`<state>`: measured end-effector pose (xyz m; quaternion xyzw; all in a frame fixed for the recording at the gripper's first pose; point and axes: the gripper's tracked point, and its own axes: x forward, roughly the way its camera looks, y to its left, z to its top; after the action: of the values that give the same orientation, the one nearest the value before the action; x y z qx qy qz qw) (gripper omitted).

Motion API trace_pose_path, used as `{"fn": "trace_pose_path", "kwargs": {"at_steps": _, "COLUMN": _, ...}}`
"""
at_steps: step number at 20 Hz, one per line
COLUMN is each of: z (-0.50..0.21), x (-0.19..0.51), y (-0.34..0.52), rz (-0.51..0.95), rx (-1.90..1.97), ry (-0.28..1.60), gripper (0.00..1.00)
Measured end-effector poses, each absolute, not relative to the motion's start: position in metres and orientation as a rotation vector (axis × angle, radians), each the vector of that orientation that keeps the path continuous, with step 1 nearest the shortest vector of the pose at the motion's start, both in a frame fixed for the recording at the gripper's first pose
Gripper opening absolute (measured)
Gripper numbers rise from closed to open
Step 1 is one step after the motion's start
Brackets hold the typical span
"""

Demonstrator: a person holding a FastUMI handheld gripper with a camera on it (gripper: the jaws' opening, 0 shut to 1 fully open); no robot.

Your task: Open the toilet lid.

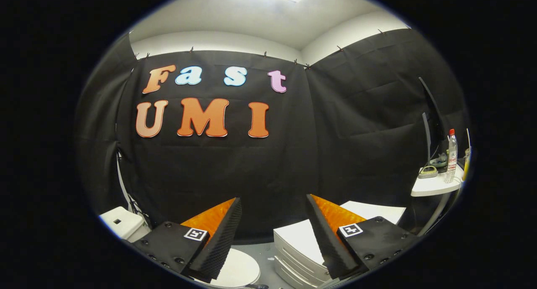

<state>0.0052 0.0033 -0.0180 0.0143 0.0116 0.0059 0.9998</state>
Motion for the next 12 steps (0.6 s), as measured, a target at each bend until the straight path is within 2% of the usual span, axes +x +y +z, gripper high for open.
{"fn": "trace_pose_path", "kwargs": {"at_steps": 6, "z": -0.058, "x": 0.008, "y": 0.006, "rz": 0.018, "rx": 0.036, "ry": 0.036, "gripper": 0.98}}
{"fn": "trace_pose_path", "kwargs": {"at_steps": 12, "z": -0.13, "x": 0.008, "y": 0.012, "rz": 0.017, "rx": 0.05, "ry": 0.117, "gripper": 0.98}}
